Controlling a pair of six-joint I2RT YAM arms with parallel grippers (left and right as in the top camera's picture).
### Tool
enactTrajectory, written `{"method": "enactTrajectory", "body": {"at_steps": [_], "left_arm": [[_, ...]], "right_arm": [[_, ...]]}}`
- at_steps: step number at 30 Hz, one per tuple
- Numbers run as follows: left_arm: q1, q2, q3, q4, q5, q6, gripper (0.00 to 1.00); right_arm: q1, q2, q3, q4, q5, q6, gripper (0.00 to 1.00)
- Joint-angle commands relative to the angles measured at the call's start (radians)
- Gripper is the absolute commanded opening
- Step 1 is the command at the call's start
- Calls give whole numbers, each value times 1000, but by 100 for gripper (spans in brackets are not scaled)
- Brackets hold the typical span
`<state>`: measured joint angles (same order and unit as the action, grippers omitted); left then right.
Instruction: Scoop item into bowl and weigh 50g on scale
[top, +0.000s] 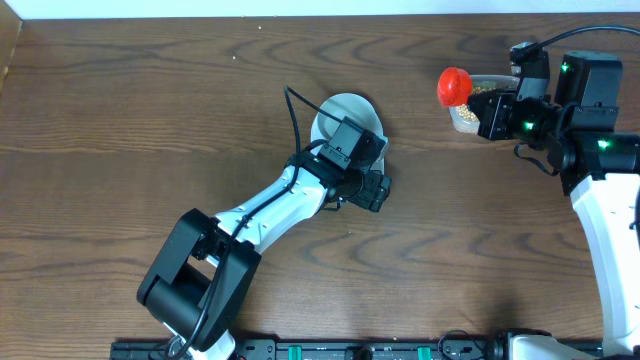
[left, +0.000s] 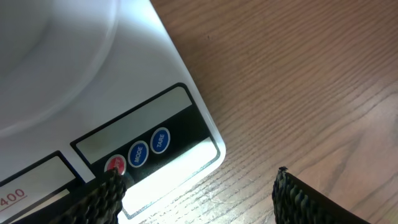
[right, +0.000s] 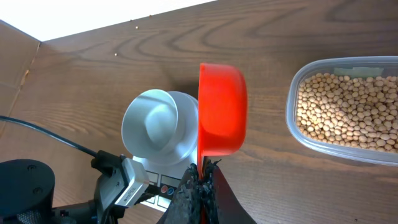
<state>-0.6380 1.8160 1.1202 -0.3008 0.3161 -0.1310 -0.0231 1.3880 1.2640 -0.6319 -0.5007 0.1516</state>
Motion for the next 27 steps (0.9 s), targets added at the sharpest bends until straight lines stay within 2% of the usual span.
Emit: {"method": "enactTrajectory", "body": {"at_steps": [1, 27], "left_arm": [[-3, 12, -10, 4, 11, -4, 78], [-2, 73, -10, 53, 0, -16, 78]], "right_arm": [[-4, -10, 15, -3, 1, -12, 1], [-4, -10, 15, -16, 5, -19, 1]]}}
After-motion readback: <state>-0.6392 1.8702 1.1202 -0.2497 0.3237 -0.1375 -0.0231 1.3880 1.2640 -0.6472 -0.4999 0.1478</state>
